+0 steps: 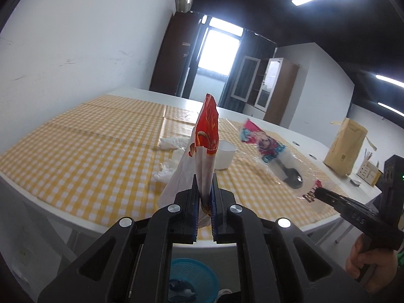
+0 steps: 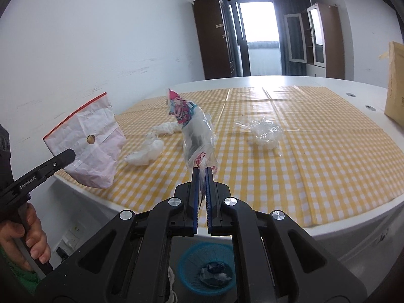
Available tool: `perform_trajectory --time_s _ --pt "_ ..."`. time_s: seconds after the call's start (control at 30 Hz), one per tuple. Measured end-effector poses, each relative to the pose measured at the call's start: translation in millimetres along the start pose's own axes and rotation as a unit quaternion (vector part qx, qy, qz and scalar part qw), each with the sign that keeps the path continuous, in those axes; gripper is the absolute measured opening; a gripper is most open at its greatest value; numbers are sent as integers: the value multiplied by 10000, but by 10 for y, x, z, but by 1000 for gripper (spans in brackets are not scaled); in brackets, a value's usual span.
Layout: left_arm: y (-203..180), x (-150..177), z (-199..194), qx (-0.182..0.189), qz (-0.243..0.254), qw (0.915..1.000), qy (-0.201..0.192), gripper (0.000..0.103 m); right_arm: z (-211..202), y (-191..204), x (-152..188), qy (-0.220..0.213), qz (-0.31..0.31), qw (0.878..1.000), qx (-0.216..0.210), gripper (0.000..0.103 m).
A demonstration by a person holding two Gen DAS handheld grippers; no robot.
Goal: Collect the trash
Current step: 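Carry the zip bag and snack wrapper down over the wastebasket with both grippers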
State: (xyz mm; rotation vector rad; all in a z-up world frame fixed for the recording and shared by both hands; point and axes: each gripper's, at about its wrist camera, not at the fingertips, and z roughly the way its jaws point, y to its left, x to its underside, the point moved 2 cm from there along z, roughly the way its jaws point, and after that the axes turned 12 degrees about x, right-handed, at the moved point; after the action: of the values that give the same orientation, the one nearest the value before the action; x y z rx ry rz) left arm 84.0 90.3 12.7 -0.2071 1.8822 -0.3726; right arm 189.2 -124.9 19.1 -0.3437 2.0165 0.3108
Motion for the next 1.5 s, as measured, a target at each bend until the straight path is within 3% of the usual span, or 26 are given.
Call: perform_trajectory --time_s 0.17,0.43,0.53,0.67,0.87,0.97,1.17,1.5 --pt "-236 128 -268 336 212 9990 -219 7 -131 -12 154 40 24 10000 -79 4" --pt "-410 327 -503 654 138 9977 -62 7 -392 14 401 133 -122 9994 -296 4" --pt "-458 417 -550 595 185 9980 51 7 -493 52 515 208 -317 9987 -340 4" --pt "-491 503 -668 813 101 9965 151 7 -689 105 651 173 -548 9978 -337 4" --pt "-575 613 -915 747 454 9961 107 7 -881 58 881 308 -557 9969 -457 4" --pt "-523 671 -964 803 314 9960 238 7 -928 42 1001 404 -569 9964 -491 4" --pt "-432 886 -936 684 265 9958 551 7 -877 66 1277 729 -680 9932 -601 4" --pt "-238 1320 -500 522 -18 9898 1325 7 -340 151 1733 1491 -775 9844 -527 4"
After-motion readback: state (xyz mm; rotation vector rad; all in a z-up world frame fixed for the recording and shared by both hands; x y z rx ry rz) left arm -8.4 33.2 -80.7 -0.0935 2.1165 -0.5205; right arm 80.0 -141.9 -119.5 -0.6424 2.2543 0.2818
